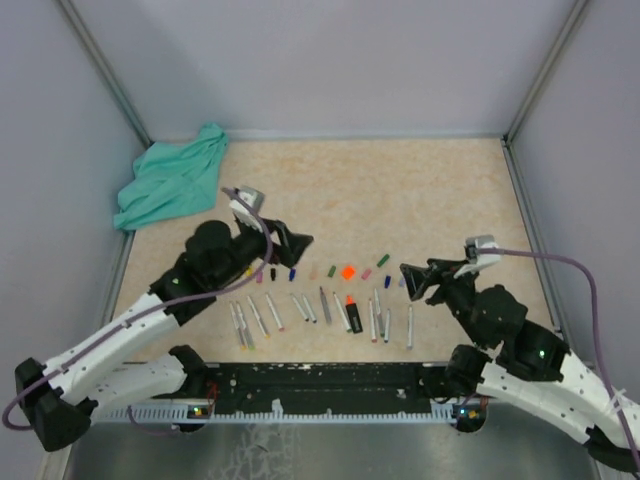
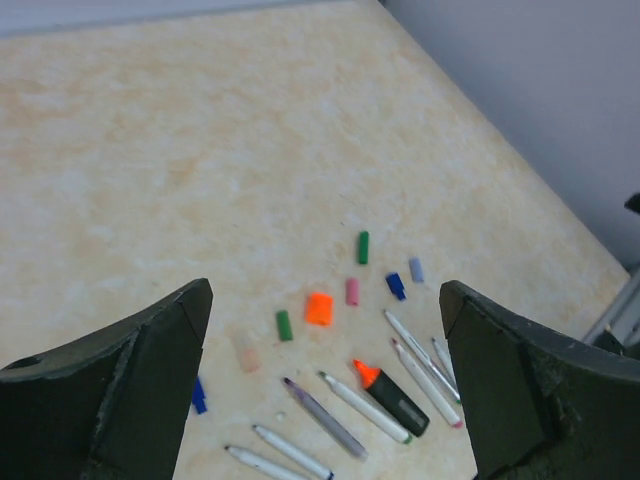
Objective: Open the pen caps
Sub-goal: Reset both arms
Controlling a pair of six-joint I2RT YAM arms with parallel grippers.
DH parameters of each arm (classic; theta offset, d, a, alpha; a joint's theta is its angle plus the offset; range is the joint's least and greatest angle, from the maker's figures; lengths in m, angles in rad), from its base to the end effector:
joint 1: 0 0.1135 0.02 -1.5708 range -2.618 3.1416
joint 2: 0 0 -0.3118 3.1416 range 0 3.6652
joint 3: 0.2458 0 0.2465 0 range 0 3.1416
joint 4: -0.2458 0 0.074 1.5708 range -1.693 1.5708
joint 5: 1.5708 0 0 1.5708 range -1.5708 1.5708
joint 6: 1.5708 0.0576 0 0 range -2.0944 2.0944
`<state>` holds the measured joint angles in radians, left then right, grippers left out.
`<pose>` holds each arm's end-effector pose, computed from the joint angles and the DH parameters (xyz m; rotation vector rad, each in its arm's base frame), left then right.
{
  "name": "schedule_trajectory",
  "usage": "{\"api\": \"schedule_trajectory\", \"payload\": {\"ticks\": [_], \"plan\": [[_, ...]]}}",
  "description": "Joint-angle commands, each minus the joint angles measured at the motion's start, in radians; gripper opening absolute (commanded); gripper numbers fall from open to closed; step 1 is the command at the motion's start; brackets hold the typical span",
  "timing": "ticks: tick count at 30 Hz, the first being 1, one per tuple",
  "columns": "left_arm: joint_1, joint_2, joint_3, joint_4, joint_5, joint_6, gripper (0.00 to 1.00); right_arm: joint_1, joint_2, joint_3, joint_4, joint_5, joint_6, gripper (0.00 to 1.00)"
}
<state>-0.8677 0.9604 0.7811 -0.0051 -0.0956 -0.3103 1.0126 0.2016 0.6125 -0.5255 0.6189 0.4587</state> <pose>0.1441 -0.1615 0.3613 0.4306 1.7675 -0.7666 0.0442 0.0076 0.3126 0.0012 1.6982 0.5899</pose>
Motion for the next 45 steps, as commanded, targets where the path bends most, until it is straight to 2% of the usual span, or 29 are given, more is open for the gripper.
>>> {"api": "schedule_trajectory", "payload": {"ticks": [1, 7, 9, 14, 19, 24, 28, 36, 45], "plan": [[0.171, -0.099, 0.049, -0.069, 0.173, 0.045, 0.99, 0.004, 0.182, 0.087, 0.204, -0.126, -0.249, 0.72], [0.323, -0.038, 0.159, -0.218, 0.345, 0.065, 0.99, 0.001, 0.479, 0.303, 0.205, -0.138, -0.317, 0.83], [0.349, -0.016, 0.182, -0.246, 0.401, 0.048, 0.99, -0.015, 0.562, 0.383, 0.193, -0.164, -0.322, 0.83], [0.362, -0.024, 0.232, -0.272, 0.466, 0.013, 0.99, -0.150, 0.733, 0.589, 0.145, -0.326, -0.245, 0.83], [0.364, -0.053, 0.321, -0.338, 0.451, 0.013, 0.99, -0.176, 0.845, 0.728, 0.120, -0.336, -0.214, 0.84], [0.364, -0.050, 0.430, -0.407, 0.449, 0.023, 0.99, -0.175, 0.863, 0.757, 0.163, -0.390, -0.202, 0.84], [0.364, -0.061, 0.476, -0.434, 0.464, 0.025, 0.99, -0.176, 0.820, 0.700, 0.223, -0.382, -0.125, 0.84], [0.363, -0.087, 0.467, -0.471, 0.452, 0.065, 0.99, -0.176, 0.774, 0.624, 0.245, -0.229, 0.013, 0.84], [0.364, -0.076, 0.457, -0.456, 0.390, 0.072, 0.99, -0.176, 0.731, 0.595, 0.266, -0.157, -0.034, 0.84]]}}
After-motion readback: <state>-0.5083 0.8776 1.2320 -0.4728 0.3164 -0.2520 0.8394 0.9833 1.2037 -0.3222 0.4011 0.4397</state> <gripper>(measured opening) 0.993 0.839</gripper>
